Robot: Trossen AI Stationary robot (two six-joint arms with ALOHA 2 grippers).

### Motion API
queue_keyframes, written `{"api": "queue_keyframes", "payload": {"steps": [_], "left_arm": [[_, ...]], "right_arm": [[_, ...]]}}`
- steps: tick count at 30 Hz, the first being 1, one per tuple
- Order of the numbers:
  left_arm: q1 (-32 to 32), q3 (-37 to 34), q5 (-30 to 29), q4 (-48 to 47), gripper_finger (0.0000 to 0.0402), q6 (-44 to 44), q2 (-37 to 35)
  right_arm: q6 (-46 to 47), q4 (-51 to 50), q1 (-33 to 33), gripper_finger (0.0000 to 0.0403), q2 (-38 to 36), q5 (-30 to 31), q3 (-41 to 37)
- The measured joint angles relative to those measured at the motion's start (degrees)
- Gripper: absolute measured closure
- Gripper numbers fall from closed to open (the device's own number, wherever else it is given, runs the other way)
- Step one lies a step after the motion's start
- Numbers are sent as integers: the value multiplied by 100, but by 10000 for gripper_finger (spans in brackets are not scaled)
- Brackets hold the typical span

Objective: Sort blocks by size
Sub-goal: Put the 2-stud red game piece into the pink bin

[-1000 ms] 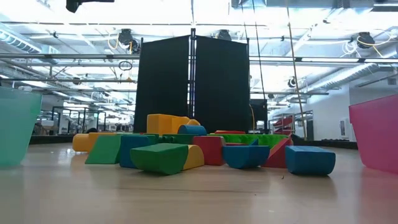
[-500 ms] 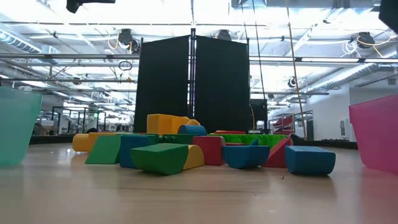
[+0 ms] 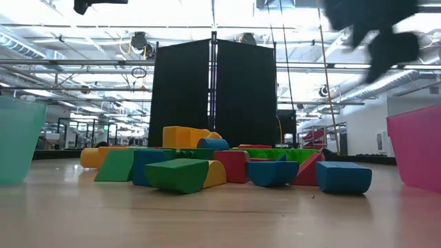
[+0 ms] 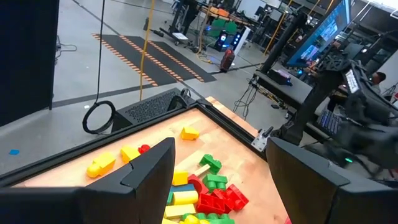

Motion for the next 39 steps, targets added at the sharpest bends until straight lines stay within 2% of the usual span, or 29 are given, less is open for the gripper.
{"api": "queue_keyframes", "payload": {"steps": [5,9,28,33,39], "left_arm": [[-2,0,1,0,146,-3,0],[0,0,0,0,146,-5,0],[0,0,0,4,146,139,-2],[-2,0,0,7,146,139,-2],[0,0,0,7,146,141,-2]], "right_arm": [[-27,-169,-1176,63,392,132,0],[-28,-167,-1638,62,867,113,-2],[-172,570,-1804,67,2665,63,-3],[9,563,-1874,111,2772,20,23],[143,523,-1942,233,2783,-15,20]]}}
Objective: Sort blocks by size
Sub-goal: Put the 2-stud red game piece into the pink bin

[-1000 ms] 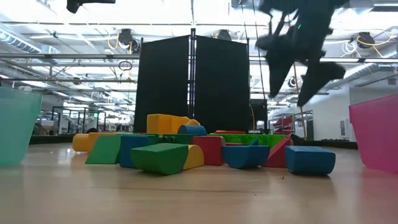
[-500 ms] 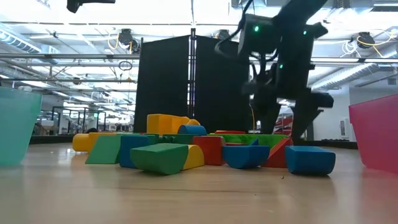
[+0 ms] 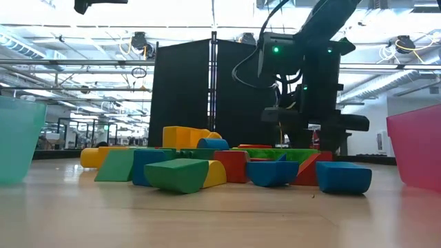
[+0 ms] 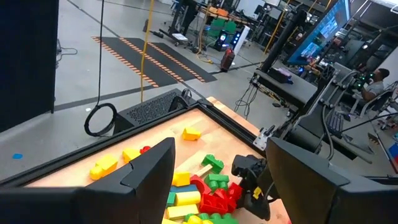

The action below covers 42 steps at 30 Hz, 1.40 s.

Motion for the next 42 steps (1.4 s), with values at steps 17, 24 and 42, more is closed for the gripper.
{"api": "queue_keyframes", "payload": {"steps": [17,24,42], "left_arm": [[-1,0,-25,7,146,7,2],[0,0,-236,10,146,152,4],[0,0,-319,11,146,144,9]], "right_arm": [[-199,-290,894,248,-2233,-535,-31],[424,-481,2505,248,-3153,-714,-26],[1509,-242,4143,144,-1906,-1692,-26]]}}
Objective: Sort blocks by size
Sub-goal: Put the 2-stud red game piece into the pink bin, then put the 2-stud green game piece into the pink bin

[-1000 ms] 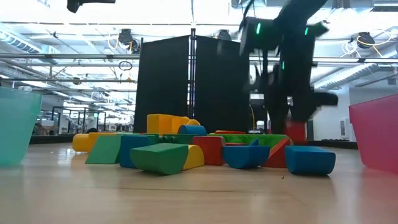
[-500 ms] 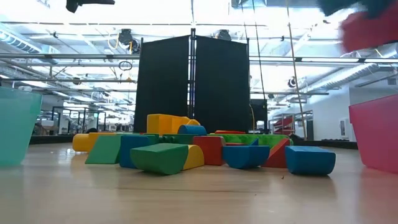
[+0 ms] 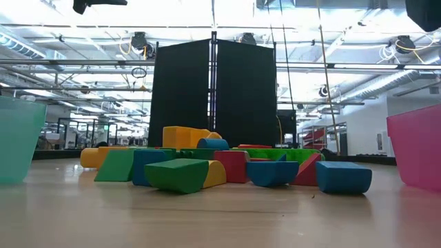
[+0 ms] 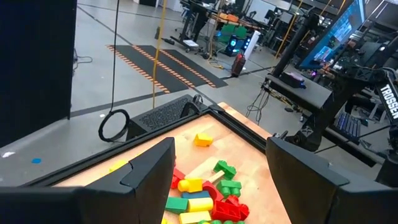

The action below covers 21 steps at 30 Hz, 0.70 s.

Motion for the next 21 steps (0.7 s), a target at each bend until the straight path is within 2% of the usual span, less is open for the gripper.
{"api": "queue_keyframes", "payload": {"steps": [3,6,10,13,18,21], "left_arm": [[0,0,0,0,146,-2,0],[-2,0,2,0,146,-2,0],[0,0,4,0,146,2,0],[-1,0,4,0,146,4,0],[0,0,9,0,146,7,0],[-1,0,28,0,146,-5,0]], "right_arm": [[125,63,-55,62,-54,-40,0],[139,183,-192,28,-275,189,2],[69,130,-562,30,-675,714,2],[-382,6,-1122,34,-1059,1521,7],[-1892,-744,-2594,38,-1266,2415,9],[-2078,-1521,-3610,38,-1120,2680,7]]}}
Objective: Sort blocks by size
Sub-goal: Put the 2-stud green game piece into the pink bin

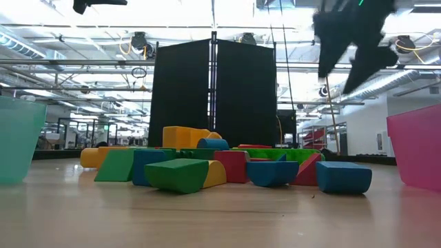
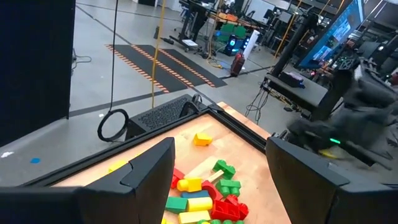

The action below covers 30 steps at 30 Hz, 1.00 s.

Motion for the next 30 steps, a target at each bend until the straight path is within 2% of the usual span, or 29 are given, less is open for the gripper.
{"api": "queue_keyframes", "payload": {"steps": [4,8,15,30], "left_arm": [[1,0,3,2,146,-21,0],[-1,0,3,2,146,-21,0],[0,0,3,0,146,-23,7],[0,0,1,-2,146,5,7]], "right_arm": [[-719,7,-962,38,213,34,0],[-1366,498,-1466,38,524,11,0],[-1928,858,-1821,38,1291,-144,0],[-2251,1263,-2193,46,2574,-345,0]]}}
